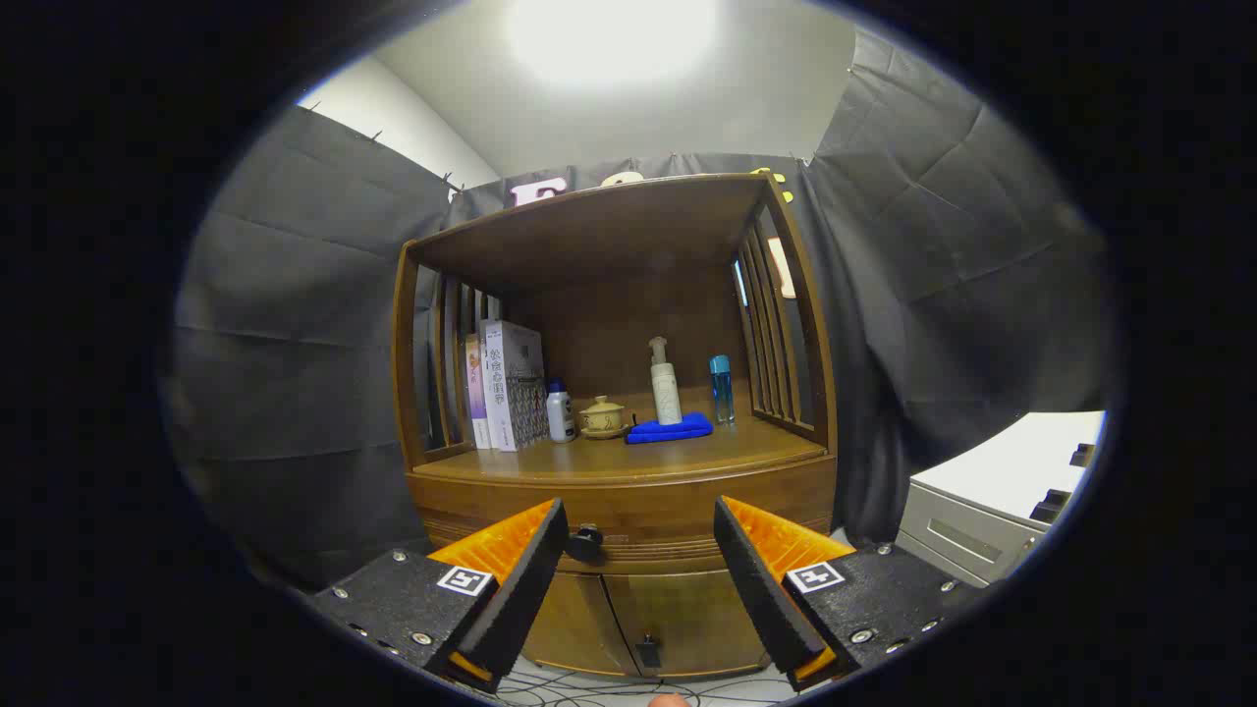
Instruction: Pull open the drawer, take out the items inside it, and place them on the countertop above the cabinet.
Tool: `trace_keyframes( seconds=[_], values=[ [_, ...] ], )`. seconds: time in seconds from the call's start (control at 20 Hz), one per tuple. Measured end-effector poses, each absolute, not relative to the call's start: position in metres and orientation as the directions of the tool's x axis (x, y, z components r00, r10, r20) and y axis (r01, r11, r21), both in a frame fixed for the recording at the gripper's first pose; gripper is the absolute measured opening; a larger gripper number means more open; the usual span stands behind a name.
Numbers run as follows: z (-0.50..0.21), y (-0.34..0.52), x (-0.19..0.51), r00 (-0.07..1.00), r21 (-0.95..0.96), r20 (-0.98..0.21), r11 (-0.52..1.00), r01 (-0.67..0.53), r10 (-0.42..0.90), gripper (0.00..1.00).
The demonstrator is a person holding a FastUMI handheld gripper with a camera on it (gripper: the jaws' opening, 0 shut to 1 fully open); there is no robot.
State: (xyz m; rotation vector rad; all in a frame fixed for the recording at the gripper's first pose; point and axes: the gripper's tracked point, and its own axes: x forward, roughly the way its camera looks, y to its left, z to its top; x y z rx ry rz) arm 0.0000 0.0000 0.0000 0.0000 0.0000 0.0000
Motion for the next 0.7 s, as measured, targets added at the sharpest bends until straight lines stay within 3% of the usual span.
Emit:
trace_keyframes(
  seconds=[0.7],
  values=[
    [0.0064,0.0001,0.0023,1.000,0.020,-0.011,1.000,0.001,-0.001,0.93]
  ],
)
